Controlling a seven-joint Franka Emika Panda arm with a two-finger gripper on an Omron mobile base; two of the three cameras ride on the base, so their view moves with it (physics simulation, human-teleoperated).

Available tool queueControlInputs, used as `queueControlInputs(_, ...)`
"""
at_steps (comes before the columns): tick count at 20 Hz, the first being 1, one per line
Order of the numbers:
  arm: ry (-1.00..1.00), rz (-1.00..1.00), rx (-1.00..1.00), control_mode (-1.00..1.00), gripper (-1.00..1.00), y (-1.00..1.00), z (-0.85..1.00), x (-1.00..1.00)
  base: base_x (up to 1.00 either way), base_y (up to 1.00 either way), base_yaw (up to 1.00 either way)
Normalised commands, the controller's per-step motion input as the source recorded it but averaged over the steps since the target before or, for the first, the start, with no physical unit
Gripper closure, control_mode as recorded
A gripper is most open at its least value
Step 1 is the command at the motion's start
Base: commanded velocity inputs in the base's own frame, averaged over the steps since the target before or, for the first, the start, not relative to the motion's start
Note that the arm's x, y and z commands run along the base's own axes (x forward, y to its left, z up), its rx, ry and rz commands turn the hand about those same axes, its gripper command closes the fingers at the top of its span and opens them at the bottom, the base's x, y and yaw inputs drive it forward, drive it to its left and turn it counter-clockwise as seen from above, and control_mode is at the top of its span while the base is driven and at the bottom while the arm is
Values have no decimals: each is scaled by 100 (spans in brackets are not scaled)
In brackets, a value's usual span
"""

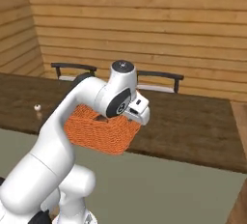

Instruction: Open the cabinet, pick up the bread from the cabinet and place it in the basket. Then move the basket to the dining counter.

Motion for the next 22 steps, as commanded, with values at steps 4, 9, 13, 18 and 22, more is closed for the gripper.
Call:
queueControlInputs(4, 0, 0, 0, 100, 100, 0, 0, 0, 53, -79, 54)
queueControlInputs(9, 0, 0, 0, 100, 100, 0, 0, 0, 15, -96, 4)
queueControlInputs(13, 0, 0, 0, 100, 100, 0, 0, 0, 19, -47, -23)
queueControlInputs(18, 0, 0, 0, 100, 100, 0, 0, 0, 31, 2, -29)
queueControlInputs(22, 0, 0, 0, 100, 100, 0, 0, 0, 36, 3, -18)
